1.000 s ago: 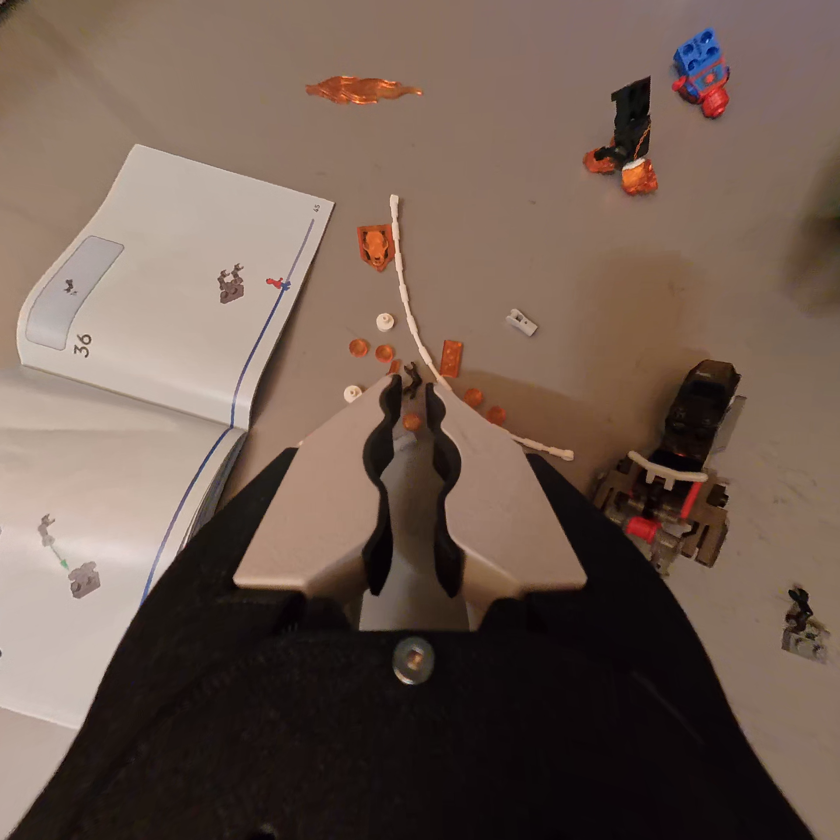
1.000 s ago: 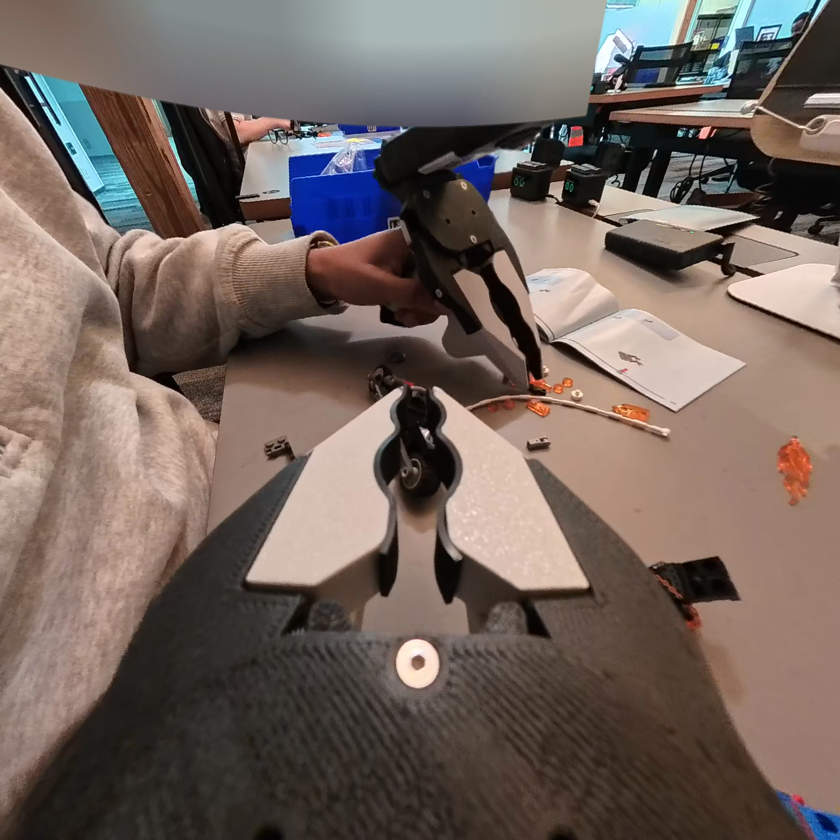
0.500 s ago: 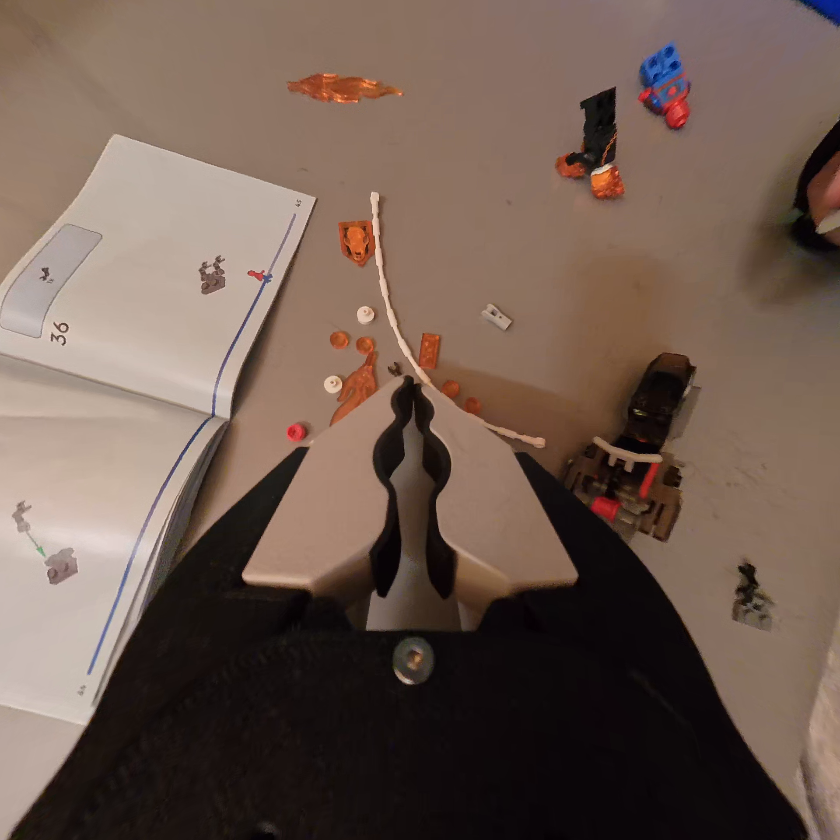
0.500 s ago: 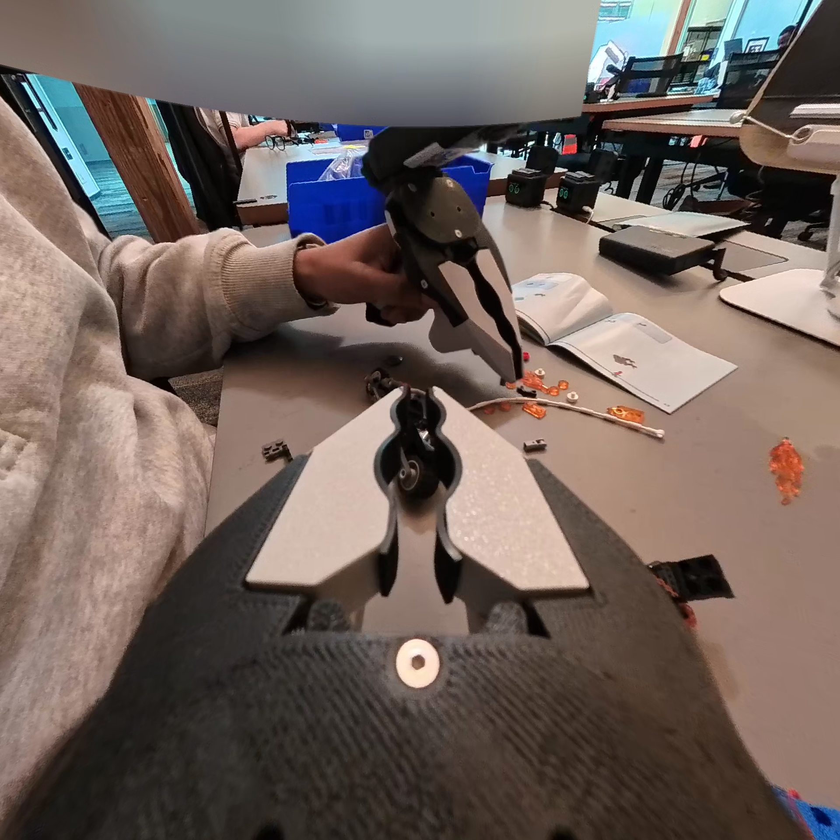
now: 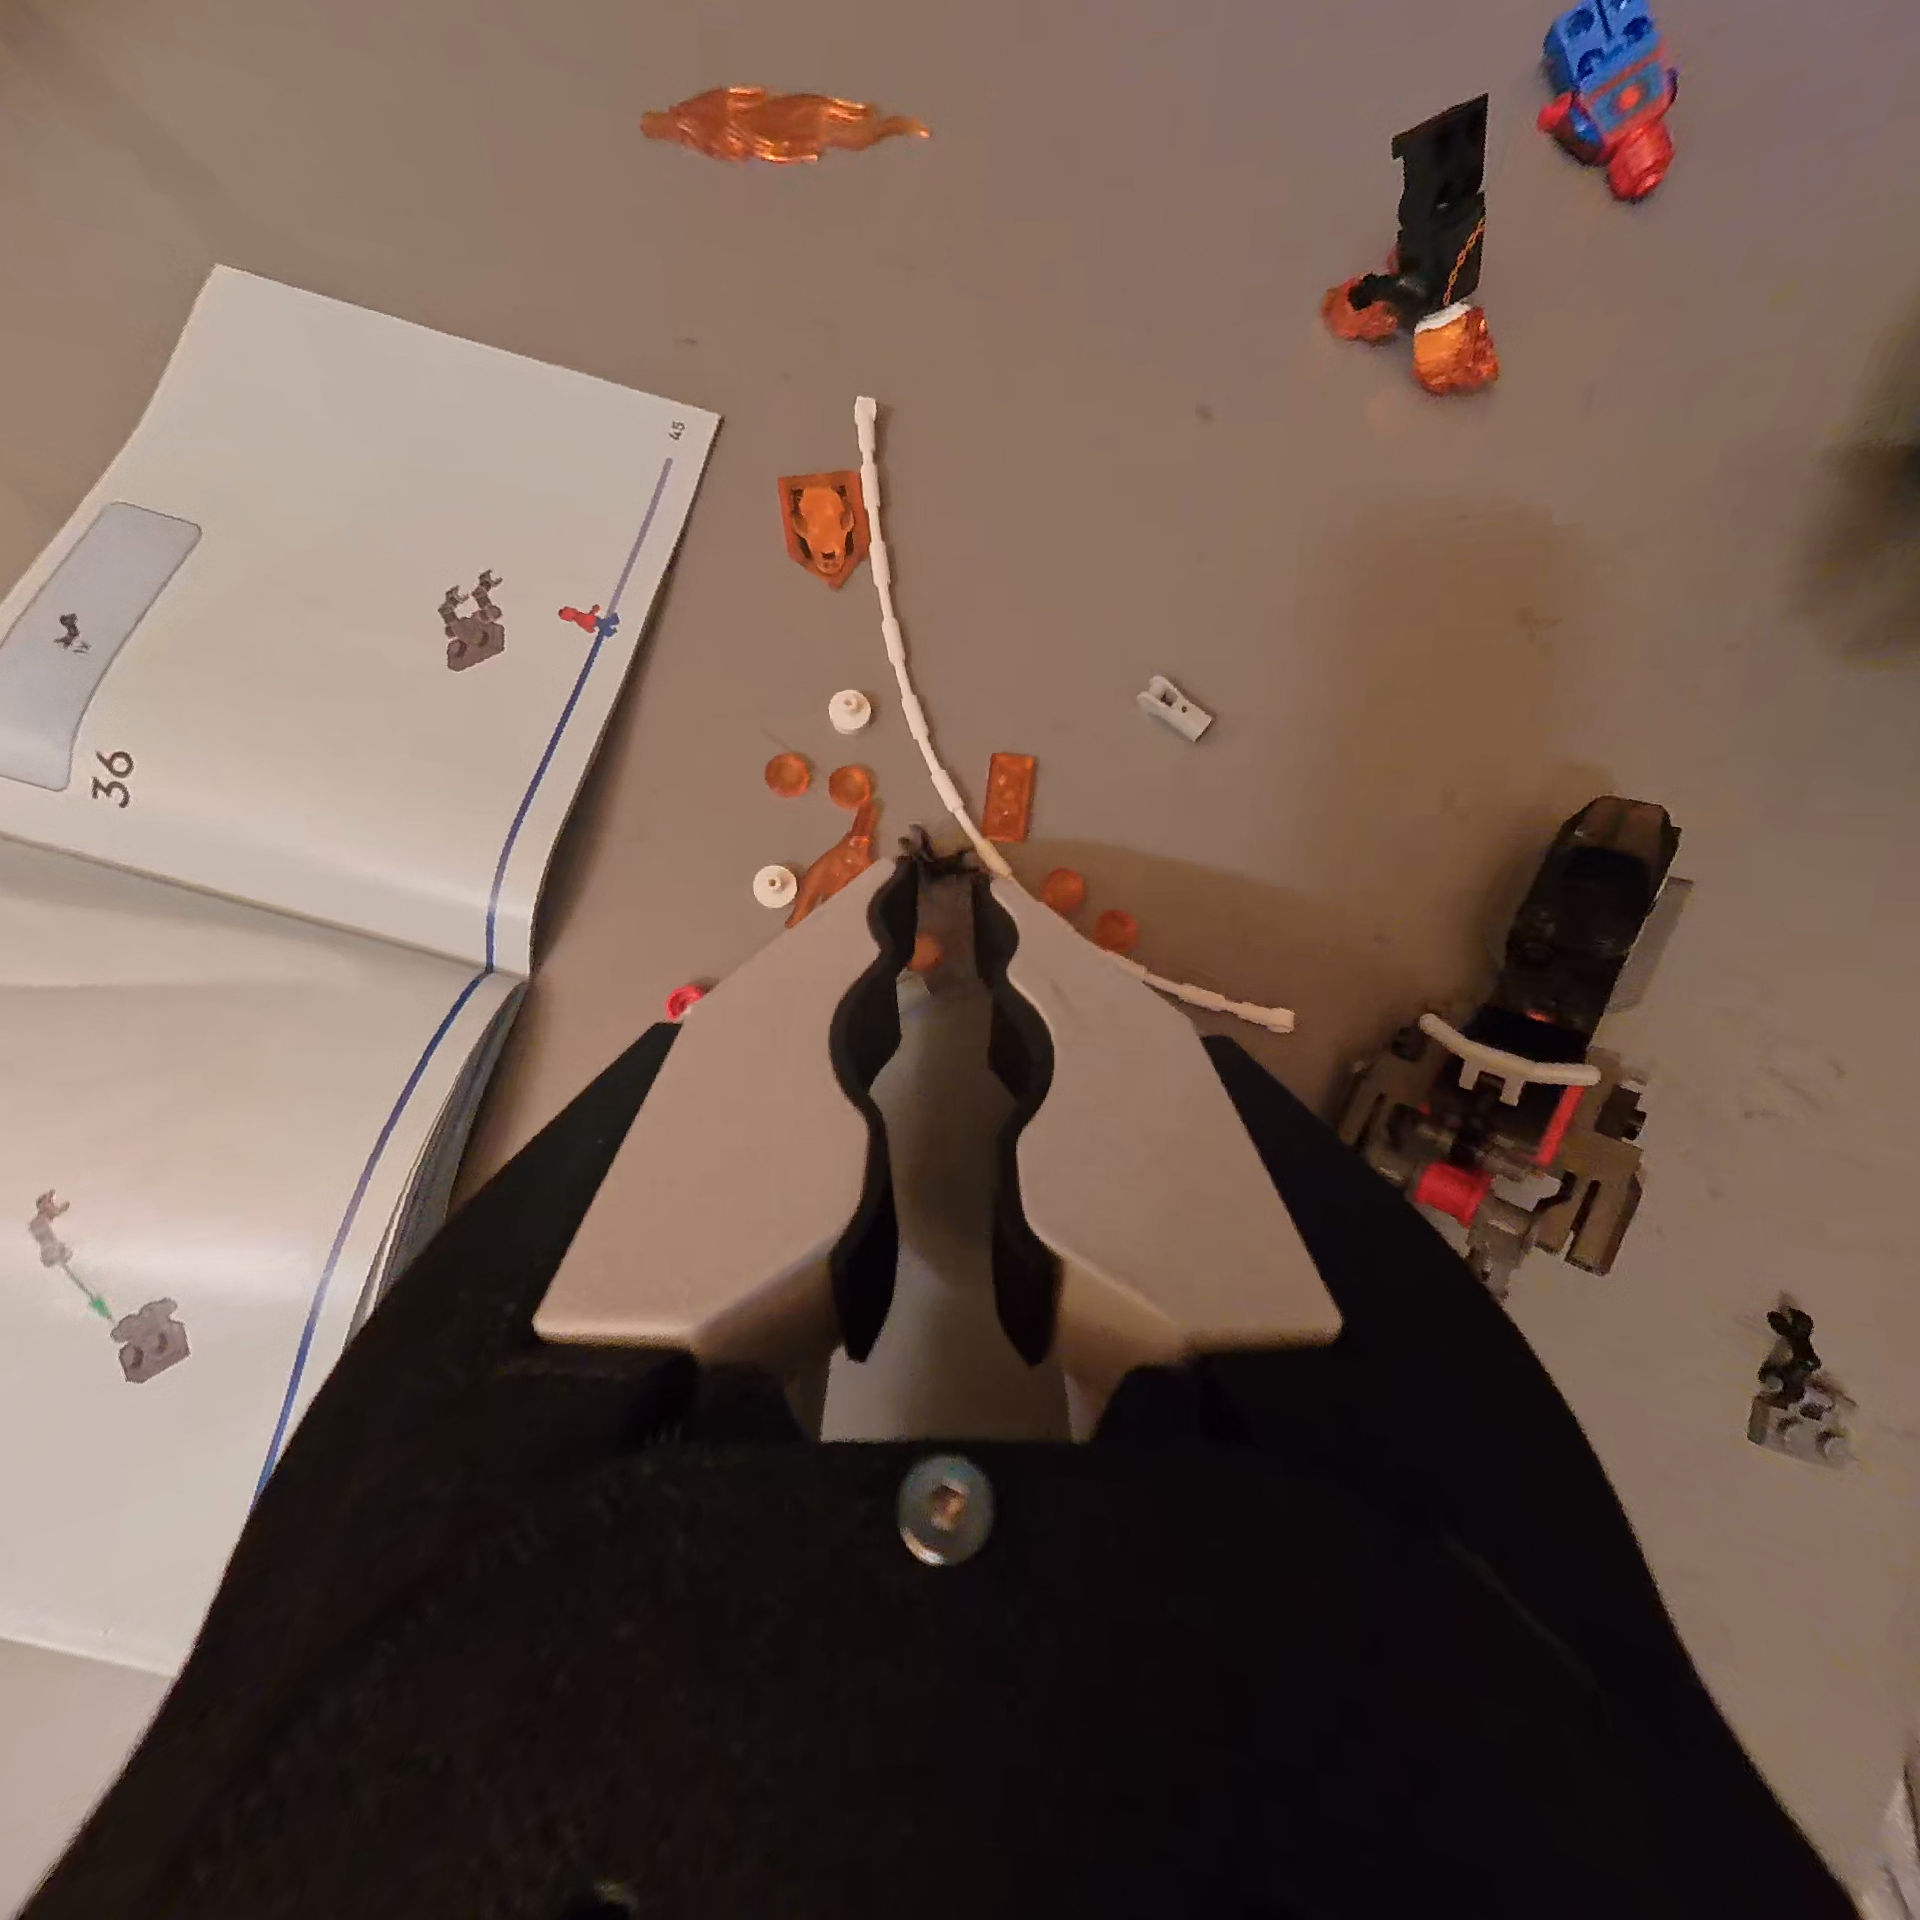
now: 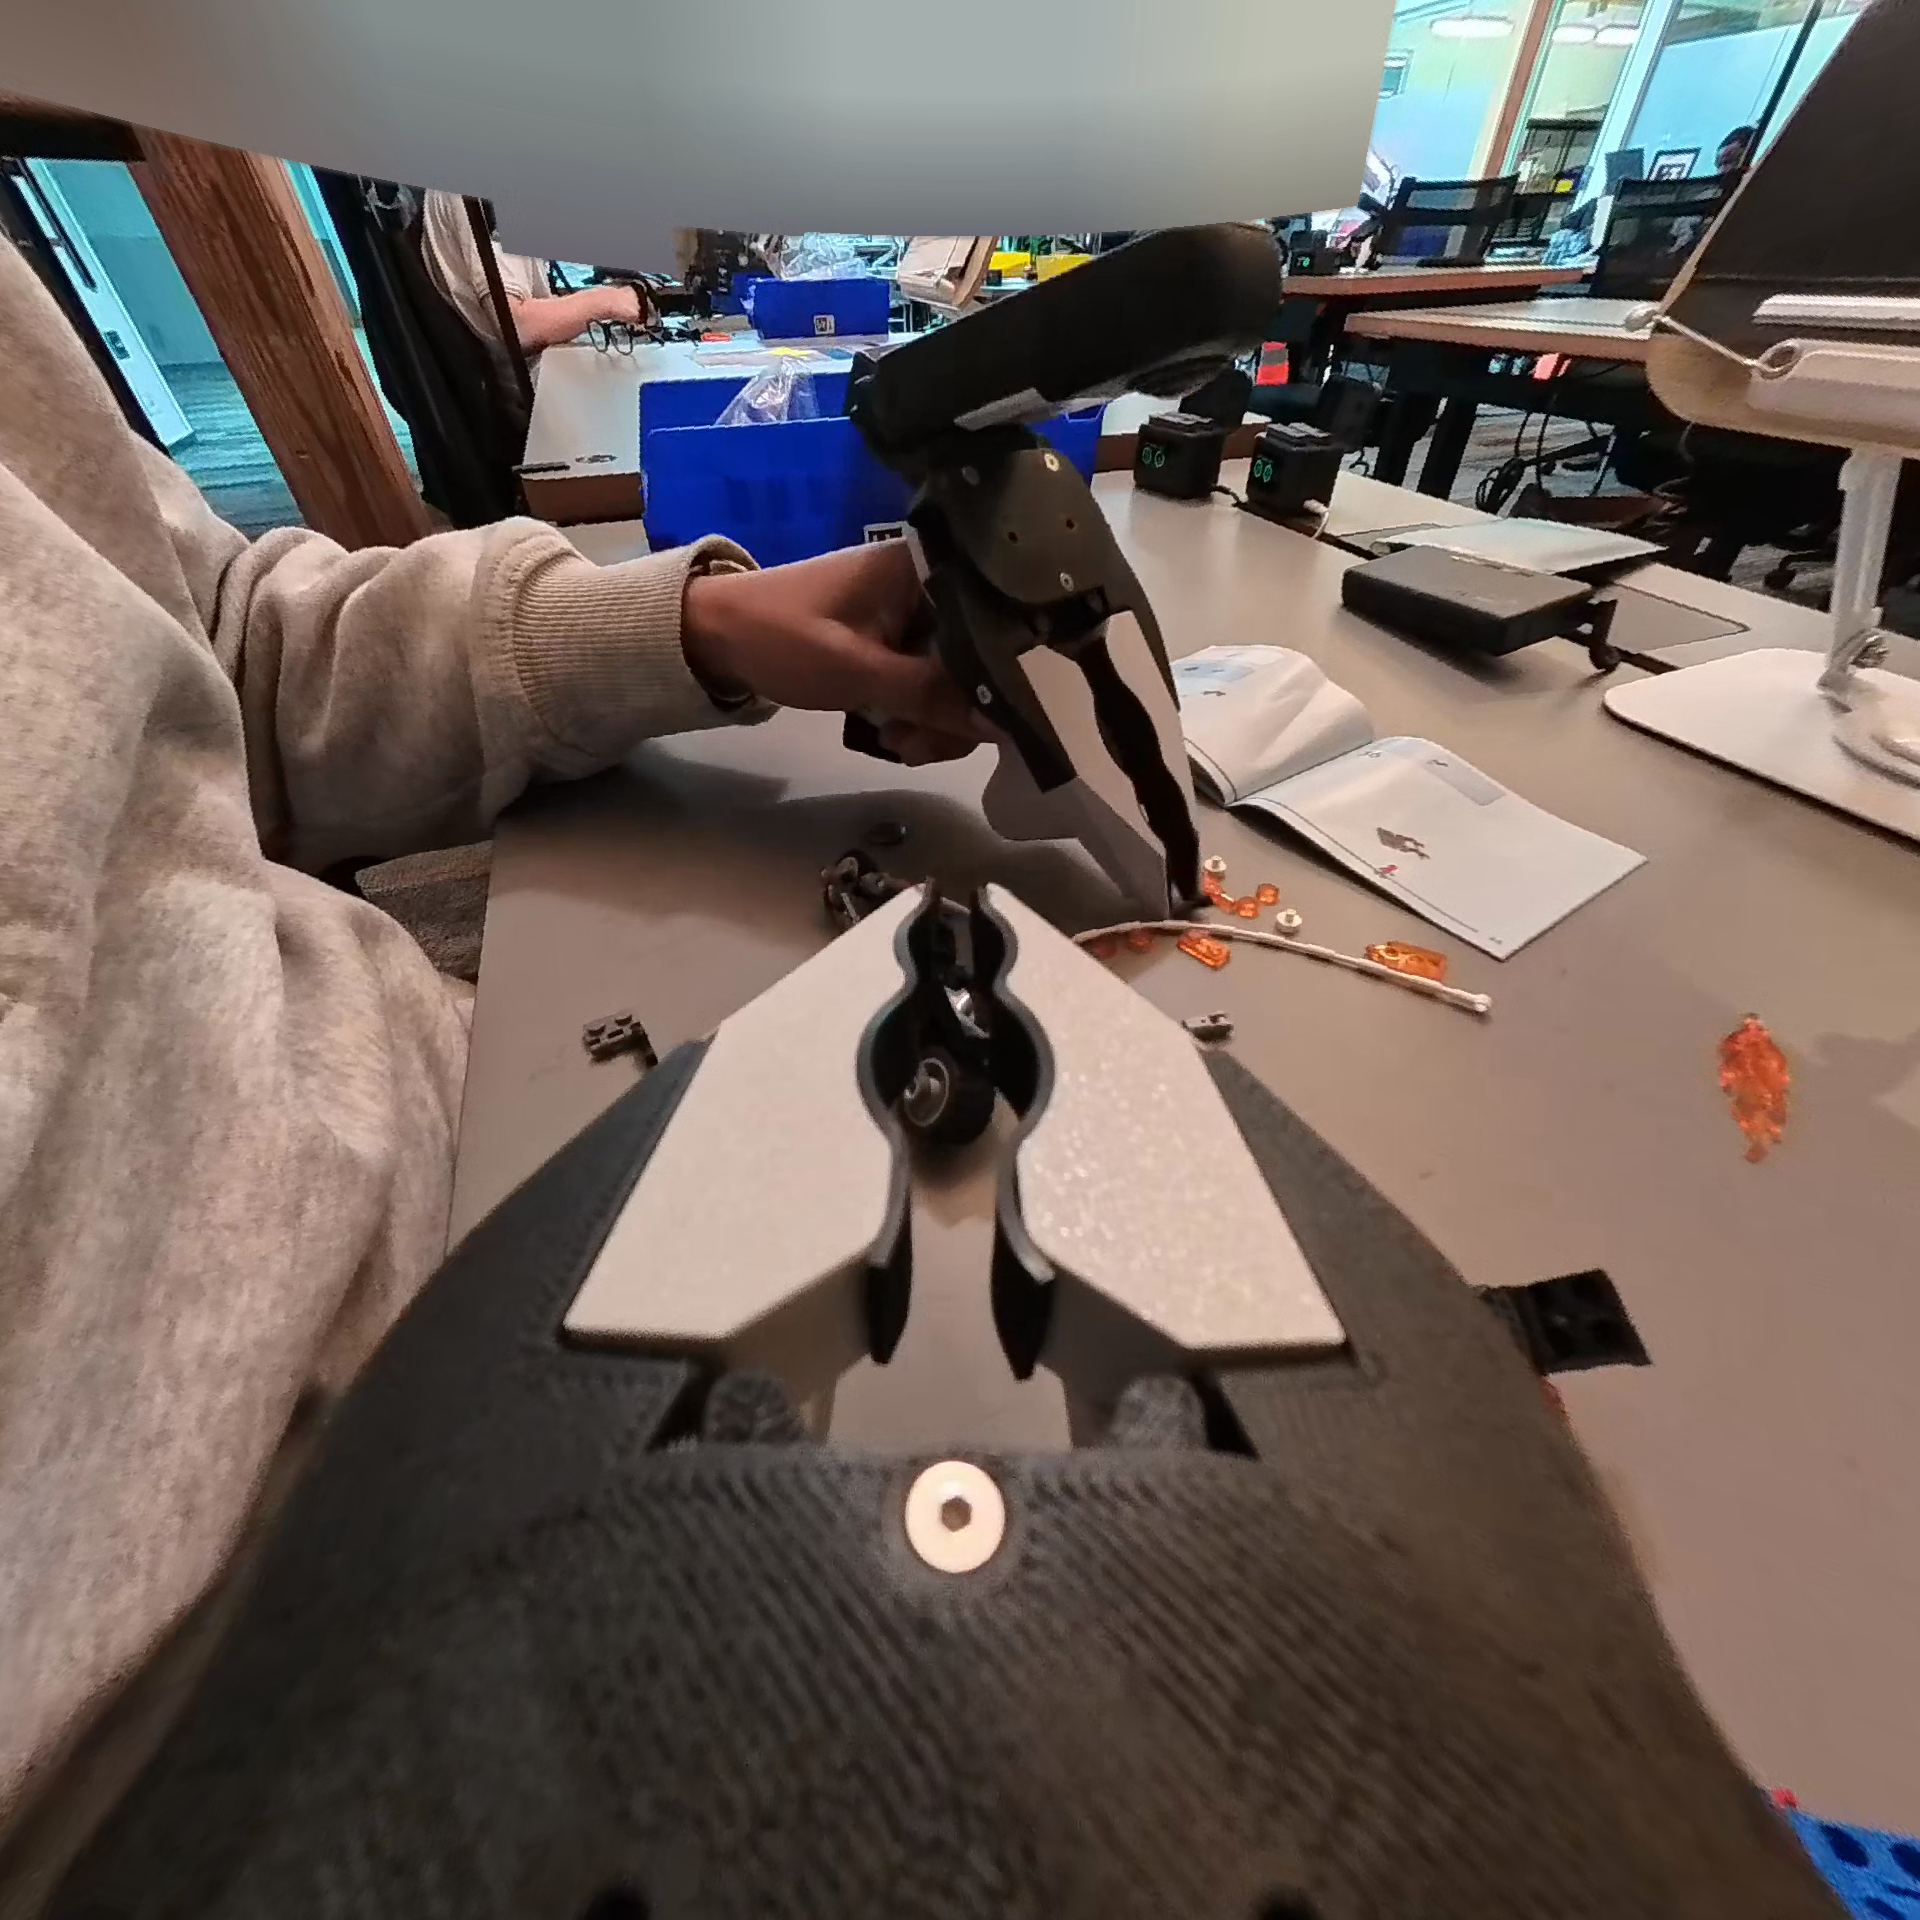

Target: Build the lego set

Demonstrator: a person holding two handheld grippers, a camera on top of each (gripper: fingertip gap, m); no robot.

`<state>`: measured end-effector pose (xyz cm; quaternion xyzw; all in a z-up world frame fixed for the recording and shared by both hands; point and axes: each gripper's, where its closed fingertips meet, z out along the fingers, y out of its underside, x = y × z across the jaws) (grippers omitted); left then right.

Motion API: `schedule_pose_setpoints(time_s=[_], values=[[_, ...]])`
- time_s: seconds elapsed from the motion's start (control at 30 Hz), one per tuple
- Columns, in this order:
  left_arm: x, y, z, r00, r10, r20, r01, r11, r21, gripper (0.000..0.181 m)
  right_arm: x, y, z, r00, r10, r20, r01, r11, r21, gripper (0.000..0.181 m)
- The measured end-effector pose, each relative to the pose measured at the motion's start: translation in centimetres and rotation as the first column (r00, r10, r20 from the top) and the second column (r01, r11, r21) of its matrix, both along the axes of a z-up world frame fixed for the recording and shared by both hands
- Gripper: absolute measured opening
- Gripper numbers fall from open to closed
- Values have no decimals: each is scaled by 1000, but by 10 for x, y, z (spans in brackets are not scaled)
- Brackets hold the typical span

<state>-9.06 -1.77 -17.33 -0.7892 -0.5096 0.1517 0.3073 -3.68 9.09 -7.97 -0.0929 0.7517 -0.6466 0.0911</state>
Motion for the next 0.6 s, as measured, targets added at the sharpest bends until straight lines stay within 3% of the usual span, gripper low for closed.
schedule_pose_setpoints(time_s=[0.6], values=[[1,3,1,1000,-15,4,15,1000,1,1,-1,0,0,1000,7,13,-7,1000,-3,3]])
